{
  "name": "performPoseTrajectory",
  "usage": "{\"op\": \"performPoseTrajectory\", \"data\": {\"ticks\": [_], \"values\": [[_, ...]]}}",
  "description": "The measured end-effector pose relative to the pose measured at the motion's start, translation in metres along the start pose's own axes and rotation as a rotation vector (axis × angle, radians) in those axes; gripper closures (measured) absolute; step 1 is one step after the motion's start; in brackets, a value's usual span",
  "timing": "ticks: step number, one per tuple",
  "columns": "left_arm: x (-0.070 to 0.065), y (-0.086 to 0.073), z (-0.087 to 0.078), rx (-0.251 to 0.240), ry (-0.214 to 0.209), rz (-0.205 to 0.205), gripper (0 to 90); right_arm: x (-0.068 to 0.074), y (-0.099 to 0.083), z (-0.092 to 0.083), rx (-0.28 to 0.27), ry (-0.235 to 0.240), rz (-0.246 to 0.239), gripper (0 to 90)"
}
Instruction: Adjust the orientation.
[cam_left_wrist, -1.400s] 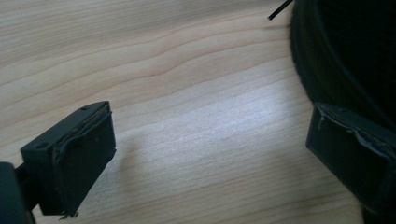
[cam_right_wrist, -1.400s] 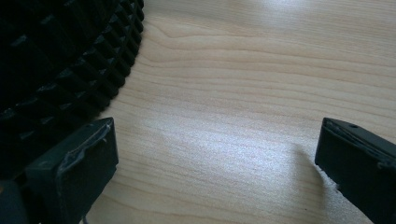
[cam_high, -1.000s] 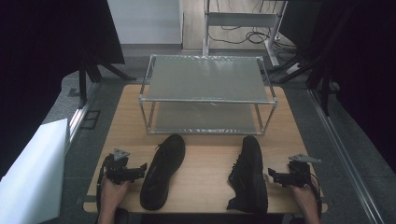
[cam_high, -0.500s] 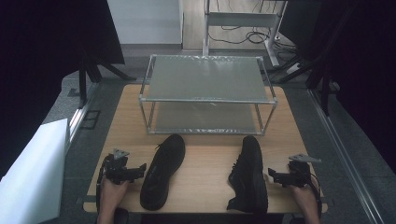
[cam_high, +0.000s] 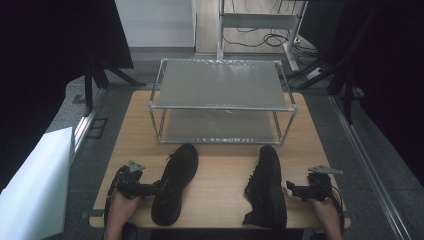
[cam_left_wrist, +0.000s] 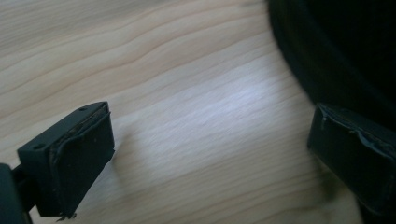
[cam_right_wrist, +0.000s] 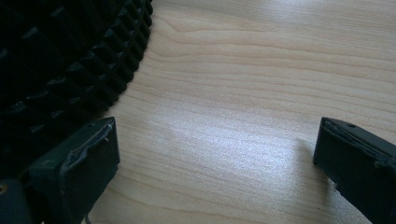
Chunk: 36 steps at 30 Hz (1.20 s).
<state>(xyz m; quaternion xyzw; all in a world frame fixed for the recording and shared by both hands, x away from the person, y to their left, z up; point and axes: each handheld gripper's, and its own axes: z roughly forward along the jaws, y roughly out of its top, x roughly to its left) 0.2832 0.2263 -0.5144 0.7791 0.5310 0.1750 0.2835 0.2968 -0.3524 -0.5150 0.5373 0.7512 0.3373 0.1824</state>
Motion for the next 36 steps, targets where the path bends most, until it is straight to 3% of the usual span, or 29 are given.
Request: {"op": "performPoseTrajectory", "data": {"ticks": [6,13,29,30,31,36], "values": [[-0.013,0.008,0.005,-0.006,0.009,0.038,0.3,0.000,0.000,0.000,0.004,0.002,-0.003,0.9],[-0.021,0.013,0.008,-0.022,0.014,0.049,0.6,0.000,0.000,0.001,0.001,0.002,-0.001,0.9],[-0.060,0.026,0.021,-0.037,-0.021,0.095,0.0,-0.001,0.000,0.000,-0.002,0.003,0.001,1.1],[-0.060,0.027,0.020,-0.040,-0.023,0.091,0.0,-0.001,0.000,0.000,-0.002,0.003,0.001,1.1],[-0.054,0.027,0.015,-0.066,-0.049,0.050,0.0,-0.001,0.000,-0.001,-0.002,0.005,0.004,1.2],[-0.036,0.021,0.009,-0.079,-0.027,-0.009,0.0,-0.001,0.002,-0.005,-0.006,0.007,0.007,1.3]]}}
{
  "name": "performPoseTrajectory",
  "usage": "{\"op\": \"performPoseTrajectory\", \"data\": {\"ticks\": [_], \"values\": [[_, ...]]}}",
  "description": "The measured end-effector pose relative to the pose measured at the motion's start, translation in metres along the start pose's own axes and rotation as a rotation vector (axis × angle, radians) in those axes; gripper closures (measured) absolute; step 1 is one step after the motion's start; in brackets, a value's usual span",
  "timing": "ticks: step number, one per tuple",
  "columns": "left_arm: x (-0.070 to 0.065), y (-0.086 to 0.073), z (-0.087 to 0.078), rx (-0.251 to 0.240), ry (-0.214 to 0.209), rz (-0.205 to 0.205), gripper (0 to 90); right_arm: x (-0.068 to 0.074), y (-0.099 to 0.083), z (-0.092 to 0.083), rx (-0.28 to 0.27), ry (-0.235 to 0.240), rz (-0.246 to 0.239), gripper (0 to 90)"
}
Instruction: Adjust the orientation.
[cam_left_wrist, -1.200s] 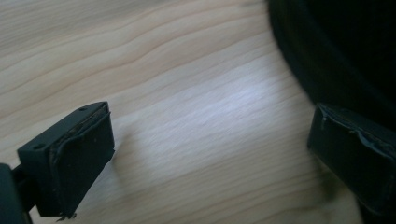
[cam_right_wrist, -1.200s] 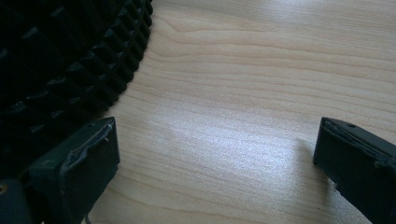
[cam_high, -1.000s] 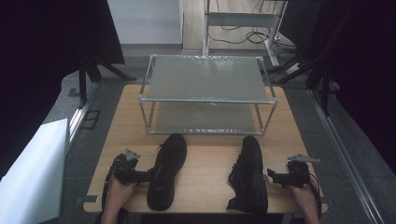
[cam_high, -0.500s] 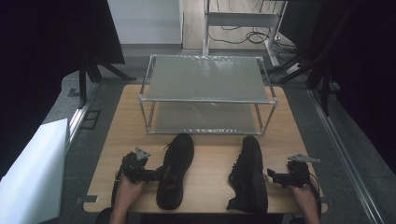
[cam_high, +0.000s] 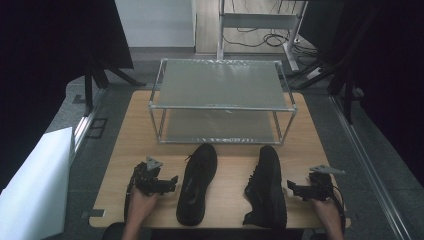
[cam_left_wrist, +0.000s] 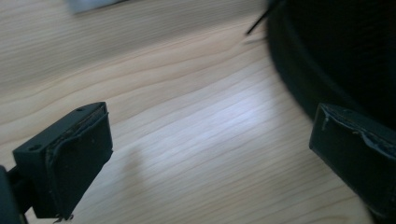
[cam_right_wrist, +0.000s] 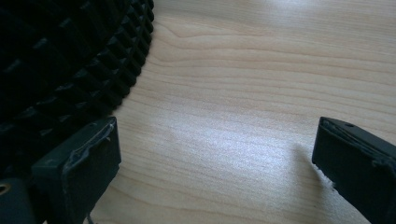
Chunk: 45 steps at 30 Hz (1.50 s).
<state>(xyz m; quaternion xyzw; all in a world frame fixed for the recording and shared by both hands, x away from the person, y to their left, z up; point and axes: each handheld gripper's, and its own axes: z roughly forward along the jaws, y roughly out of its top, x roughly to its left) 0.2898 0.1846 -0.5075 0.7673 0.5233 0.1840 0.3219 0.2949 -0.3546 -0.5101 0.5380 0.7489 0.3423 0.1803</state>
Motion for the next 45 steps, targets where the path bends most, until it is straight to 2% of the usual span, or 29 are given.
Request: {"op": "performPoseTrajectory", "data": {"ticks": [5,11,14,21,25,28,29,35,40,45], "values": [[0.008,-0.005,0.000,0.011,0.023,-0.007,0.0,0.002,0.005,-0.012,-0.023,0.016,0.005,1.2],[0.009,-0.006,0.001,0.011,0.015,-0.006,0.0,0.010,0.015,-0.027,-0.038,0.046,0.007,0.2],[0.008,-0.006,0.001,0.018,0.010,-0.002,0.0,0.023,0.025,-0.038,-0.052,0.081,-0.013,0.0],[0.008,-0.007,0.002,0.035,0.013,0.010,0.0,0.042,0.040,-0.054,-0.072,0.109,-0.057,0.0],[0.008,-0.007,0.003,0.041,0.011,0.015,0.0,0.050,0.046,-0.054,-0.077,0.125,-0.067,0.0],[0.007,-0.008,0.003,0.048,0.014,0.018,0.0,0.057,0.048,-0.048,-0.056,0.128,-0.081,0.0],[0.007,-0.008,0.004,0.054,0.018,0.018,0.0,0.058,0.046,-0.044,-0.036,0.114,-0.094,0.0],[0.007,-0.008,0.004,0.064,0.019,0.021,0.0,0.055,0.040,-0.044,-0.039,0.114,-0.081,0.0],[0.007,-0.009,0.004,0.064,0.023,0.016,0.0,0.051,0.037,-0.049,-0.046,0.087,-0.068,0.0],[0.008,-0.009,0.004,0.063,0.016,0.008,0.0,0.040,0.031,-0.058,-0.059,0.049,-0.029,0.0]]}}
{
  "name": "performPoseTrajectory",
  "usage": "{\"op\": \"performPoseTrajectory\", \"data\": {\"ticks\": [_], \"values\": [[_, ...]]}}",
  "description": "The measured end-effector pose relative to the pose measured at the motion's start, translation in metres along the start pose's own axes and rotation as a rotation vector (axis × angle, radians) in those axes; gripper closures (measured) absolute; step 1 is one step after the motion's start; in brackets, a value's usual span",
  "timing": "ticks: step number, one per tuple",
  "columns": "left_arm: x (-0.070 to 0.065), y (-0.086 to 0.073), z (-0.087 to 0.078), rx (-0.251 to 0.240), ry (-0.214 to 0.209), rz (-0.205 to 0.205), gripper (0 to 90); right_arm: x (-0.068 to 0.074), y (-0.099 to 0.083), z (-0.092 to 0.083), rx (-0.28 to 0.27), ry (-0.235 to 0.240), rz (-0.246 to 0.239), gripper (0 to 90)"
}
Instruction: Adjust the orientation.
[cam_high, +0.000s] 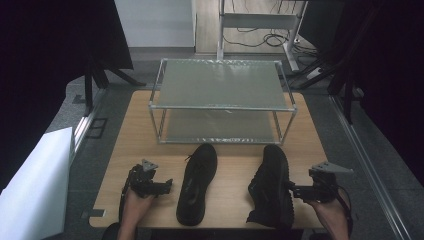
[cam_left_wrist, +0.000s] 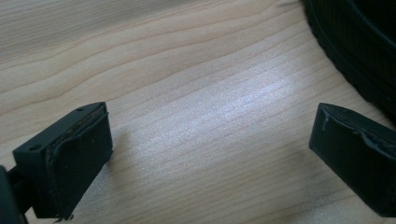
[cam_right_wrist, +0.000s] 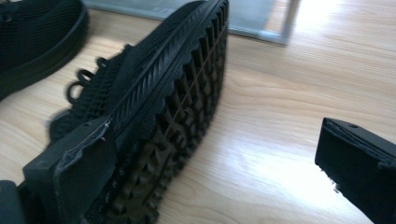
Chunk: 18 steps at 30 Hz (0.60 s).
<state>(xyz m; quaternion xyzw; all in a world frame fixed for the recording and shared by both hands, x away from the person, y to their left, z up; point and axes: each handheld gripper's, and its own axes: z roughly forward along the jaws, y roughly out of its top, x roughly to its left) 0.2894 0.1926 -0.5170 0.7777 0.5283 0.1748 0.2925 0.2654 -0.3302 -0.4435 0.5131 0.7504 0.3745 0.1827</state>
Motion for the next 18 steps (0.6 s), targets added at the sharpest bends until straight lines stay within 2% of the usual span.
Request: {"op": "performPoseTrajectory", "data": {"ticks": [6,9,14,15,17,18], "values": [[0.000,0.001,0.000,-0.009,-0.017,-0.010,0.0,-0.020,-0.010,-0.012,0.009,-0.059,0.053,1.0],[0.000,0.001,0.000,-0.011,-0.024,-0.016,0.0,-0.028,-0.014,-0.015,0.023,-0.085,0.051,1.3],[0.000,0.002,0.001,-0.015,-0.037,-0.020,0.0,-0.040,-0.021,-0.014,0.032,-0.096,0.084,0.7],[-0.001,0.002,0.001,-0.018,-0.040,-0.022,0.0,-0.045,-0.025,-0.013,0.048,-0.109,0.097,1.0],[-0.001,0.003,0.002,-0.017,-0.045,-0.021,0.0,-0.049,-0.029,-0.010,0.067,-0.141,0.093,5.0],[-0.001,0.003,0.002,-0.017,-0.045,-0.021,0.0,-0.049,-0.029,-0.010,0.067,-0.141,0.093,5.0]]}}
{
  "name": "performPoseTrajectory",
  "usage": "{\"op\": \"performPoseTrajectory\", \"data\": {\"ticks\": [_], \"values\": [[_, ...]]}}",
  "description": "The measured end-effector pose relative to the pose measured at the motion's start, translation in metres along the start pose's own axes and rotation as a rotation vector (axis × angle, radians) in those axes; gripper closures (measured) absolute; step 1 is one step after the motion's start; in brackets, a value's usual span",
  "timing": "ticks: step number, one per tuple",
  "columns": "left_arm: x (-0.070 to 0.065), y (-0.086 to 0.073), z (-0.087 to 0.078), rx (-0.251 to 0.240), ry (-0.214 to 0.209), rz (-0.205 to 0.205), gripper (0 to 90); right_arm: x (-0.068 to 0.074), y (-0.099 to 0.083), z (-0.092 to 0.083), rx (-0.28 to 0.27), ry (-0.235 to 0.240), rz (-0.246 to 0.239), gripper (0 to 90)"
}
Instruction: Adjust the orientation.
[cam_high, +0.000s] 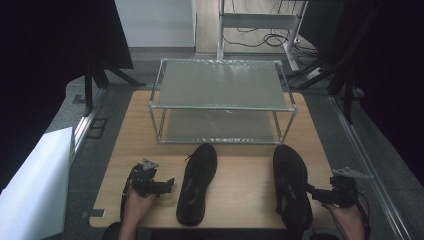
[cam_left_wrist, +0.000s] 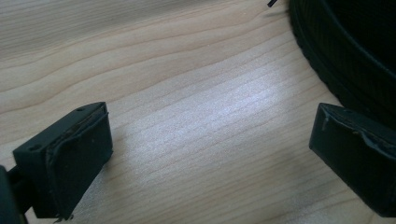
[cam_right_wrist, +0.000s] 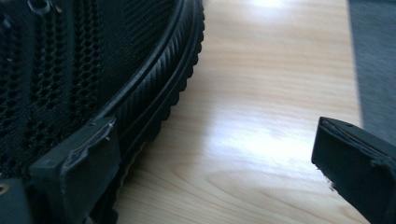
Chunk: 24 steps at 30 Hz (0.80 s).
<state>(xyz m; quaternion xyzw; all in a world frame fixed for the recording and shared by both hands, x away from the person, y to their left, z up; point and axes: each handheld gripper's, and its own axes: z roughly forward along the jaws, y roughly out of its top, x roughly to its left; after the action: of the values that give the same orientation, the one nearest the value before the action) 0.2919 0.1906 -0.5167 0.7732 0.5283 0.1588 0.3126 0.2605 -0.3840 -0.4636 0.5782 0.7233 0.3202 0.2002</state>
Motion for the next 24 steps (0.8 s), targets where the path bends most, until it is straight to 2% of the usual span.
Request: {"op": "performPoseTrajectory", "data": {"ticks": [1,2,3,5,9,15,16,17,20,24], "values": [[0.000,0.000,0.001,-0.004,-0.006,-0.006,0.0,-0.001,-0.004,0.006,0.020,-0.023,-0.001,11.9],[0.000,0.000,0.001,-0.004,-0.006,-0.006,0.0,-0.001,-0.004,0.006,0.020,-0.023,-0.001,11.9],[0.000,0.001,0.000,-0.005,-0.009,-0.006,0.0,-0.002,-0.008,0.015,0.033,-0.025,0.008,12.3],[0.000,0.001,0.001,-0.006,-0.012,-0.007,0.0,-0.001,-0.010,0.023,0.062,0.016,0.016,8.6],[0.000,0.001,0.001,-0.003,-0.016,-0.008,0.0,0.008,-0.008,0.028,0.066,0.035,-0.010,8.0],[-0.001,0.001,0.001,-0.001,-0.019,-0.007,0.0,0.021,-0.005,0.037,0.066,0.077,-0.005,6.6],[-0.001,0.001,0.001,0.000,-0.022,-0.009,0.0,0.028,-0.002,0.042,0.065,0.091,-0.014,6.2],[-0.001,0.001,0.001,0.002,-0.024,-0.011,0.0,0.028,-0.002,0.042,0.065,0.091,-0.014,6.2],[-0.002,0.001,0.001,0.004,-0.029,-0.015,0.0,0.040,0.002,0.051,0.059,0.113,-0.022,5.8],[-0.002,0.001,0.000,0.004,-0.030,-0.018,0.0,0.045,0.004,0.054,0.054,0.116,-0.028,5.9]]}}
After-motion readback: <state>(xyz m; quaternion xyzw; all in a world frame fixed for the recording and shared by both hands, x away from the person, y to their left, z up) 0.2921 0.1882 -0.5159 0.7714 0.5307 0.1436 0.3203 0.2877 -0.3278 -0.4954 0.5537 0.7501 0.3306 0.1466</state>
